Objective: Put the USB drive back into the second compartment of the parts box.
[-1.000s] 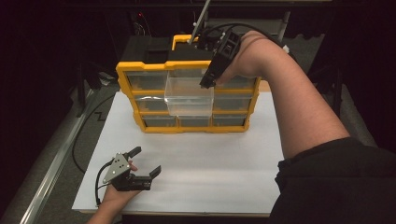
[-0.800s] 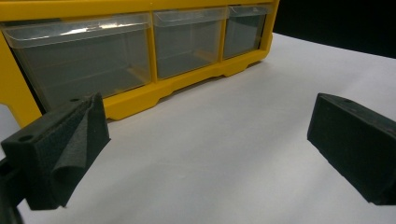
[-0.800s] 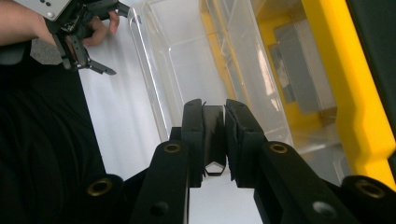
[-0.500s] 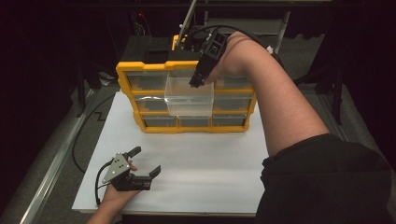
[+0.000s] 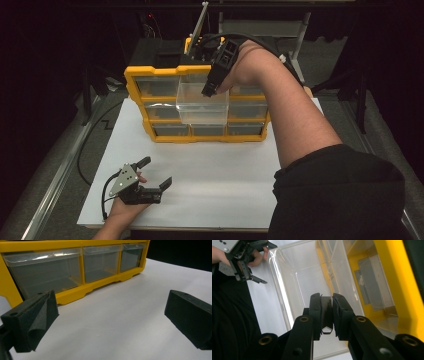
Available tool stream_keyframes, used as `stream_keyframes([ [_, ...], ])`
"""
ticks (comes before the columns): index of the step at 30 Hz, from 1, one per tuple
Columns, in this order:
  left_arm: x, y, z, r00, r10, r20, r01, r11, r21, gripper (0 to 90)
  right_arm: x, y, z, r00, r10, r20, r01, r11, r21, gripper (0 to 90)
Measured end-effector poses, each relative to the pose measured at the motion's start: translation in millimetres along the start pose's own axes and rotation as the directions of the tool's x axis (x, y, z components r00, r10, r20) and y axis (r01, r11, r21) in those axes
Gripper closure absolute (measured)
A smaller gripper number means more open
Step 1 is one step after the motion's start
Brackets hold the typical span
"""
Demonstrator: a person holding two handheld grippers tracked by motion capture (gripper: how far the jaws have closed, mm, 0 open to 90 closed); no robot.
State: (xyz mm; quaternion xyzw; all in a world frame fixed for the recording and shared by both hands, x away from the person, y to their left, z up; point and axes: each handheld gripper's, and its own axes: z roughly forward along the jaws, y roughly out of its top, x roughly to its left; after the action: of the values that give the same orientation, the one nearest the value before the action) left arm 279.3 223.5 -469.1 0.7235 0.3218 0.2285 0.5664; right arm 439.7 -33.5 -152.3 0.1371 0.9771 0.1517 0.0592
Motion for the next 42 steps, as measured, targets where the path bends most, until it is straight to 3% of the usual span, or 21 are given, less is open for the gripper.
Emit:
stream_keyframes([
  [25,0.2,0.1,-0.1,1.0,0.001,0.001,-0.001,1.0,0.0,0.5,0.2,-1.3,-0.5,1.0,0.004,0.003,-0.004,1.0,-0.027,79.4],
  [26,0.3,0.1,-0.1,1.0,0.002,0.001,-0.002,1.0,0.001,0.5,0.2,-1.4,-1.5,1.0,0.005,0.004,-0.005,1.0,-0.028,74.7],
  [28,0.6,0.0,-0.2,1.0,-0.002,0.001,0.002,1.0,0.001,0.4,-0.1,-1.7,-3.3,0.9998,0.017,-0.009,-0.018,0.999,-0.039,49.8],
  [30,0.7,0.0,-0.1,1.0,-0.001,0.001,0.001,1.0,0.001,0.4,0.3,-2.7,-8.5,0.9992,0.035,0.021,-0.034,0.998,-0.054,37.9],
  [36,1.1,-0.1,0.0,1.0,0.0,0.001,0.0,1.0,0.005,0.4,5.9,-11.7,-17.8,0.9986,0.034,0.04,-0.031,0.998,-0.06,25.9],
  [42,0.8,-0.5,0.2,1.0,0.001,0.0,-0.001,1.0,0.007,0.4,14.1,-25.0,-22.7,0.998,0.039,0.049,-0.037,0.998,-0.043,21.5],
])
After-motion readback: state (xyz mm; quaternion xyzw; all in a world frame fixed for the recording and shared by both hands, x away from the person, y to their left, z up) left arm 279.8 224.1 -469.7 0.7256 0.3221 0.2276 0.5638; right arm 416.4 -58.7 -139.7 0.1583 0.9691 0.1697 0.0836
